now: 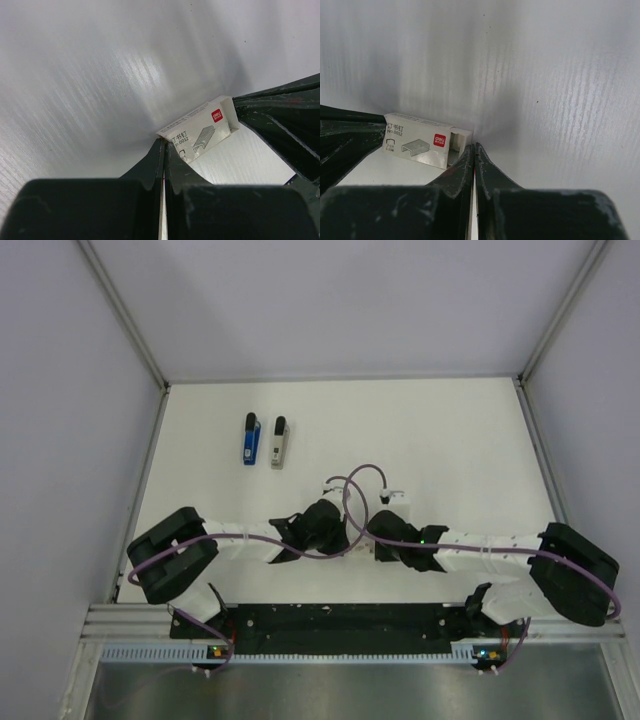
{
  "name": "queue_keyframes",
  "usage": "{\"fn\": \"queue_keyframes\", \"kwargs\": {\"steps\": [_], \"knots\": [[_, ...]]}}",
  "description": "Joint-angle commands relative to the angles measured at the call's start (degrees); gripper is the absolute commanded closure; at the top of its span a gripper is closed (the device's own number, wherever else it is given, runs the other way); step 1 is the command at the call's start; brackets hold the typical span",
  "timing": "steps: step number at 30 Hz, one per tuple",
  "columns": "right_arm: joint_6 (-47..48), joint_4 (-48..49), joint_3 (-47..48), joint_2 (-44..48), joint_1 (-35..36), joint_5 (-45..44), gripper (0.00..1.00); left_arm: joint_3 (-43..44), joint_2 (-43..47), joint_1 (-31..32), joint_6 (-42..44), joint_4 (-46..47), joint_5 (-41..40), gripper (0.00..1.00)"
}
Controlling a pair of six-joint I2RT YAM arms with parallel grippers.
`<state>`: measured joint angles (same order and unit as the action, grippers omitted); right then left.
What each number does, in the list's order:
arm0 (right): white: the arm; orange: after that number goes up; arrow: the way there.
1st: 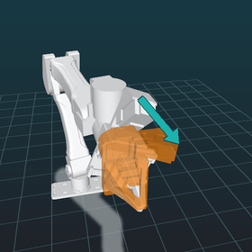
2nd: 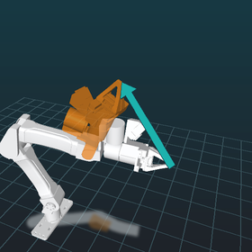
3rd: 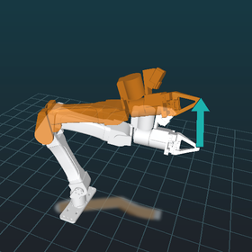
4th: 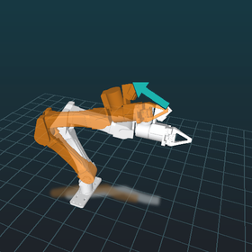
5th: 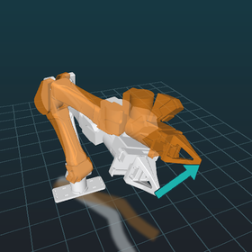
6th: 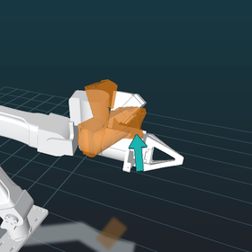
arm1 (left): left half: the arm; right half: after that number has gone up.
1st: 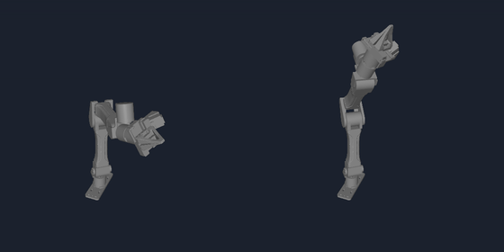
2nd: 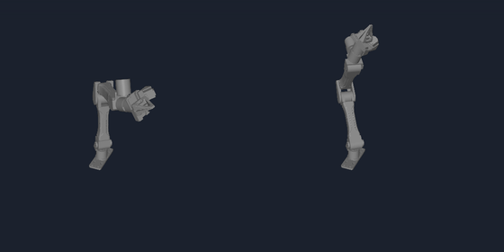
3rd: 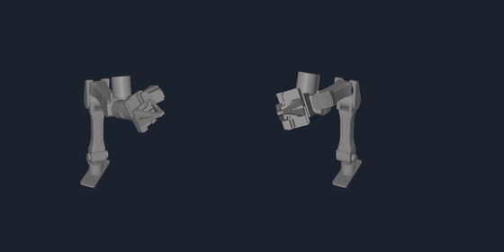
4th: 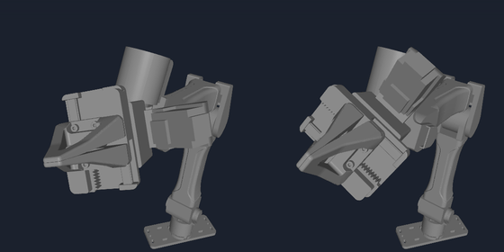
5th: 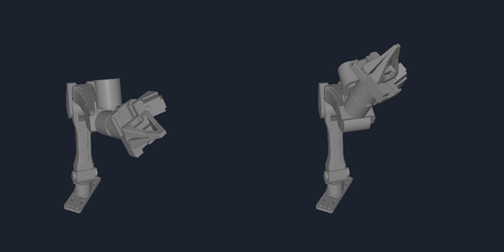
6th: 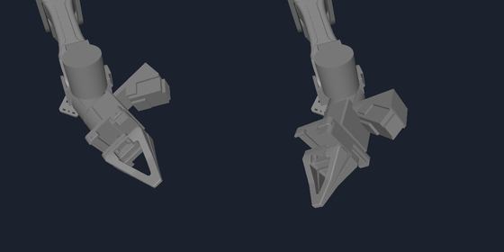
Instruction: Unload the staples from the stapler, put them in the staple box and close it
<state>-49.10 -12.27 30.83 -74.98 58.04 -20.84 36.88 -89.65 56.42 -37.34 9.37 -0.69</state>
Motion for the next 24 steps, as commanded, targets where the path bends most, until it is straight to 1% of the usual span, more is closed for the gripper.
{"fn": "queue_keyframes", "kwargs": {"steps": [1, 16, 19, 24], "knots": [[-0.8, 4.1, 2.1, -1.5, 0.8, 2.5, 1.00, 1.3, -1.1, 0.7, 0.1, 0.7, 0.4, 1.00], [-1.2, 7.3, 5.2, -5.4, 2.2, 5.2, 1.00, 2.4, -1.2, 1.1, 0.4, 0.3, 0.4, 1.00], [-0.8, 6.3, 5.5, -5.4, 2.3, 4.4, 1.00, 2.2, -1.1, 1.1, 0.5, 0.1, 0.4, 1.00], [1.8, 2.6, 5.8, -3.3, 2.1, -0.2, 0.99, 2.4, -0.9, 1.0, 1.6, -0.2, -0.3, 1.00]]}}
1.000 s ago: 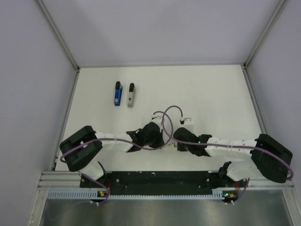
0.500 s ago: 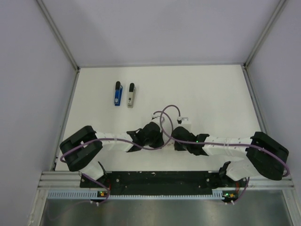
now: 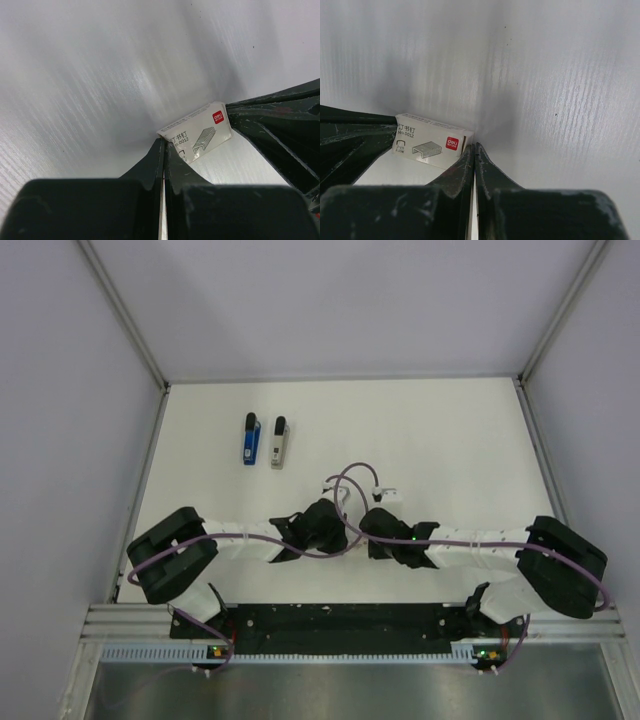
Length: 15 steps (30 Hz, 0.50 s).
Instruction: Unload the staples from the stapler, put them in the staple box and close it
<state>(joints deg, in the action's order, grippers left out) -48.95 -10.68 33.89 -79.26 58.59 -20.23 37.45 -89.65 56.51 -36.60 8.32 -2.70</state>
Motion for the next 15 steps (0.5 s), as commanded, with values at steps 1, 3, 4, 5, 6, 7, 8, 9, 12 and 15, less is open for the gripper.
{"fn": "queue_keyframes", "kwargs": {"steps": [1, 3, 4, 5, 6, 7, 8, 9, 12, 15], "knots": [[2.1, -0.2, 3.0, 1.4, 1.2, -1.7, 0.98, 2.2, -0.5, 0.9, 1.0, 0.5, 1.2, 1.00], [3.2, -1.4, 2.9, 3.0, -0.4, -2.1, 0.95, 2.8, 0.0, 0.8, 2.0, -0.4, 0.0, 1.00], [3.9, -1.7, 2.5, 4.0, -1.4, -2.2, 0.94, 3.2, 0.3, 0.8, 2.3, -1.0, -0.5, 1.00], [4.4, -1.9, 2.3, 5.3, -2.4, -2.4, 0.91, 3.6, 1.0, 0.7, 2.9, -1.5, -1.2, 1.00], [5.3, -2.2, 2.1, 6.4, -3.5, -2.4, 0.86, 4.0, 1.3, 0.7, 3.5, -2.2, -1.7, 1.00], [6.0, -2.5, 2.1, 7.4, -4.3, -2.6, 0.81, 4.6, 1.9, 0.6, 3.9, -2.9, -2.2, 0.98], [7.1, -2.9, 2.3, 8.6, -5.1, -2.7, 0.78, 5.0, 2.4, 0.6, 4.3, -3.8, -2.8, 0.94], [8.1, -3.4, 2.5, 9.4, -5.8, -3.1, 0.74, 5.6, 2.9, 0.6, 4.9, -4.5, -3.4, 0.88], [11.0, -4.8, 3.6, 11.4, -7.3, -4.6, 0.66, 6.8, 4.5, 0.4, 6.2, -6.6, -5.5, 0.71], [12.9, -6.3, 4.9, 12.4, -8.4, -5.8, 0.61, 8.1, 5.6, 0.0, 7.3, -8.1, -7.4, 0.57]]}}
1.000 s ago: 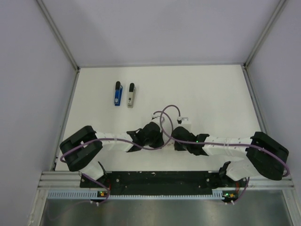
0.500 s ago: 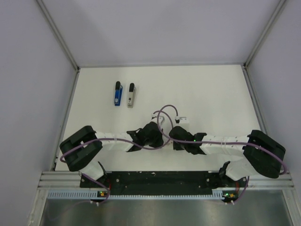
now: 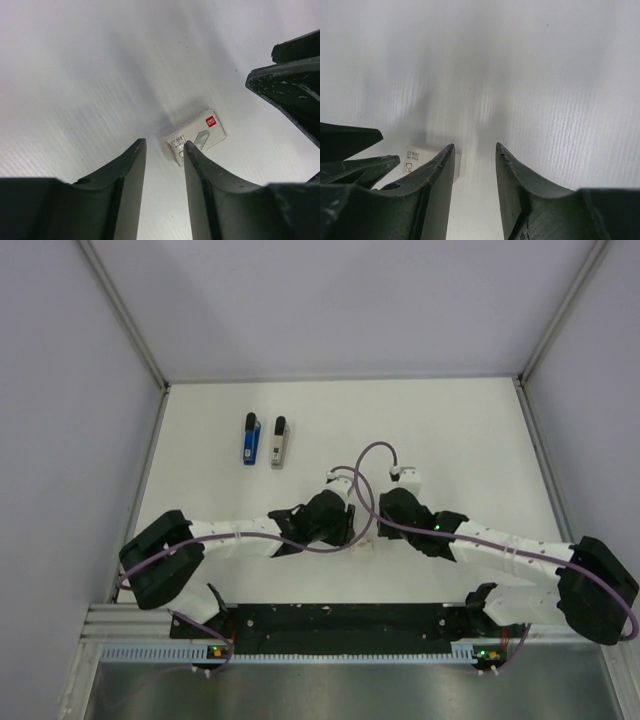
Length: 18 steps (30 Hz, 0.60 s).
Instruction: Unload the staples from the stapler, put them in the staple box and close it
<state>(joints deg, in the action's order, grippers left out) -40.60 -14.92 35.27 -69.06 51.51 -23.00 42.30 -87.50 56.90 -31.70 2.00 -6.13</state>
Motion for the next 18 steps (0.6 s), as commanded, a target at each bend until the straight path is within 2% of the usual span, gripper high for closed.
{"fn": "queue_keyframes", "kwargs": {"steps": [1, 7, 8, 11, 12, 14, 16, 18], "knots": [[5.6, -2.3, 3.9, 2.5, -1.7, -3.4, 0.60, 3.7, 3.9, -0.3, 2.9, -3.7, -4.8, 0.54], [11.9, -3.4, 7.2, 4.7, -3.2, -7.9, 0.36, 6.4, 10.0, -0.7, 7.0, -9.2, -11.6, 0.24], [12.6, -3.5, 7.8, 5.1, -3.5, -8.0, 0.34, 7.2, 11.3, -0.7, 8.3, -9.7, -12.5, 0.04], [14.7, -3.5, 9.7, 5.9, -3.9, -8.5, 0.28, 8.8, 14.0, -0.8, 12.2, -11.2, -14.1, 0.01], [14.9, -3.8, 10.5, 6.0, -3.8, -8.9, 0.16, 9.9, 14.8, -0.8, 13.1, -12.2, -14.8, 0.01], [15.2, -5.2, 11.9, 5.9, -3.8, -9.5, 0.06, 11.2, 16.4, -0.8, 14.5, -13.5, -16.1, 0.01], [15.0, -7.0, 13.7, 5.7, -3.9, -10.3, 0.01, 11.7, 18.1, -0.8, 15.4, -14.0, -16.6, 0.01], [14.6, -8.4, 15.2, 5.9, -3.8, -11.4, 0.01, 11.4, 20.3, -0.9, 15.6, -14.0, -16.8, 0.01]]}}
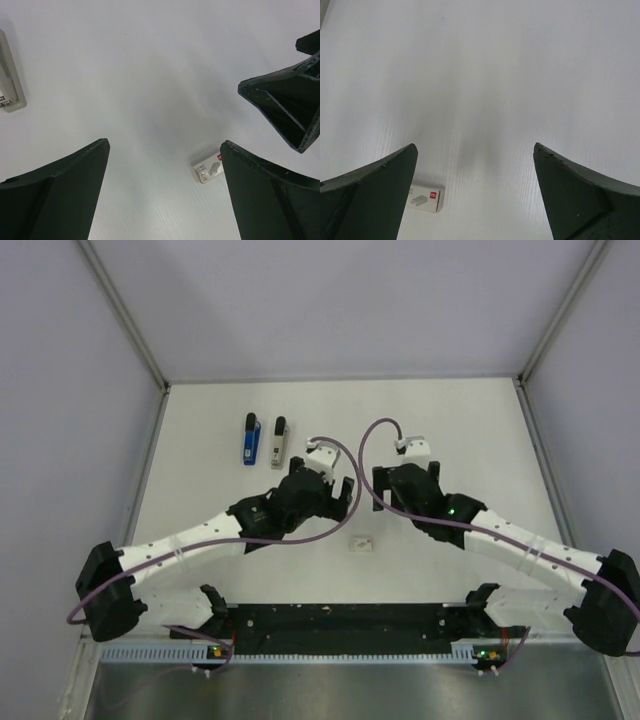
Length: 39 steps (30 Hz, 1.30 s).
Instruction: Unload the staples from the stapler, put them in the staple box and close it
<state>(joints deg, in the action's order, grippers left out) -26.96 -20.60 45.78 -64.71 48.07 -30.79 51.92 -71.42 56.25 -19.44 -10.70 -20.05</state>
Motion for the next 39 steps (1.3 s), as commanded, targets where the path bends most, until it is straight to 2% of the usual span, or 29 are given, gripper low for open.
{"fn": "queue_keyframes", "kwargs": {"steps": [1, 7, 18, 39], "knots": [[0.6, -3.5, 5.4, 1.6, -0.3, -4.5, 0.01, 1.5, 5.2, -0.3, 3.4, -1.3, -3.0, 0.01], [-0.4, -6.2, 7.9, 3.2, -0.4, -9.5, 0.01, -0.1, 11.4, -0.2, 4.7, -0.1, -4.2, 0.01], [-0.6, -5.9, 8.8, 7.2, -0.3, -9.8, 0.01, -0.1, 18.1, -0.2, 8.1, -1.3, -4.1, 0.01], [5.7, -6.4, 11.5, 7.6, -0.3, -9.0, 0.01, -2.1, 24.0, -0.2, 9.9, -1.3, -4.5, 0.01]]}}
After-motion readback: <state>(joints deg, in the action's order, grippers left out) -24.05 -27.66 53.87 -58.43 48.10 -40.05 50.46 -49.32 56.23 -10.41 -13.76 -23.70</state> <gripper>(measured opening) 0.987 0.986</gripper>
